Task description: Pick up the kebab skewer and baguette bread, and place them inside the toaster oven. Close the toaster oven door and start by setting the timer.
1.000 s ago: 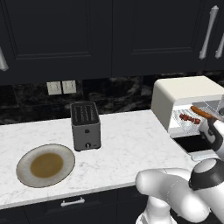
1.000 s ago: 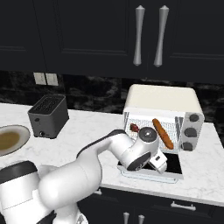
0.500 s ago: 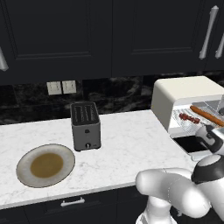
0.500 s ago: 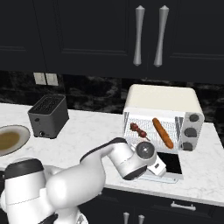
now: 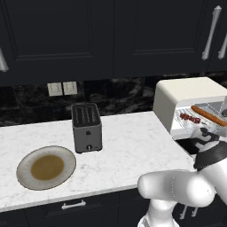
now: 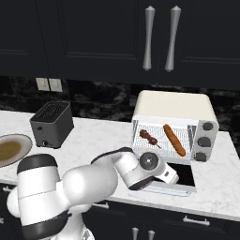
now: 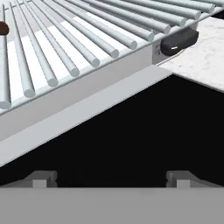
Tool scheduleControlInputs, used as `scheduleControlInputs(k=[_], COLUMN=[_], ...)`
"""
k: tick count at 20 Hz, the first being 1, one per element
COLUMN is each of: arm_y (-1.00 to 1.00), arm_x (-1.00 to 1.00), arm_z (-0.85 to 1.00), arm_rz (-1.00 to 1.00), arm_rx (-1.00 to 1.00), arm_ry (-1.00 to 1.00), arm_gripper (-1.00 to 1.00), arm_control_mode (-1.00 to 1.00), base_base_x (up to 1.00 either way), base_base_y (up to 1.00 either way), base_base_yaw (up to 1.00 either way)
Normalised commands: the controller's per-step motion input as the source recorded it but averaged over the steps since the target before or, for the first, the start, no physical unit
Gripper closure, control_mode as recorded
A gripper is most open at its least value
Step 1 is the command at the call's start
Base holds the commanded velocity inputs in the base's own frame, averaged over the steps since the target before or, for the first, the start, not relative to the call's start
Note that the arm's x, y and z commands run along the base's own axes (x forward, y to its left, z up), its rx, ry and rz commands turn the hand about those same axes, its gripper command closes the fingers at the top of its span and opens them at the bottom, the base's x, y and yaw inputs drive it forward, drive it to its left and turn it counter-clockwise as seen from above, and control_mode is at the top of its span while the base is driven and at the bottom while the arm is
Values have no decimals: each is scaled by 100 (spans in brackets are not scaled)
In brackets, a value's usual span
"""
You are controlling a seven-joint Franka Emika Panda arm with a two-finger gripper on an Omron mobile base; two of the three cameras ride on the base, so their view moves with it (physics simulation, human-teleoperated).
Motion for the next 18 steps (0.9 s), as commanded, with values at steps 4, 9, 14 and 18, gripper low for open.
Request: scheduleControlInputs(k=[4,9,14,18], arm_y=[0,-3,-10,-14], arm_x=[18,17,14,25], arm_z=[5,20,34,29], arm_rz=[0,0,0,0], arm_rx=[-10,-3,0,0], arm_ry=[0,6,7,10], arm_gripper=[-100,-100,-100,-100], arm_control_mode=[-100,-100,-100,-100], base_base_x=[0,0,0,0], base_base_y=[0,0,0,0], base_base_yaw=[0,0,0,0])
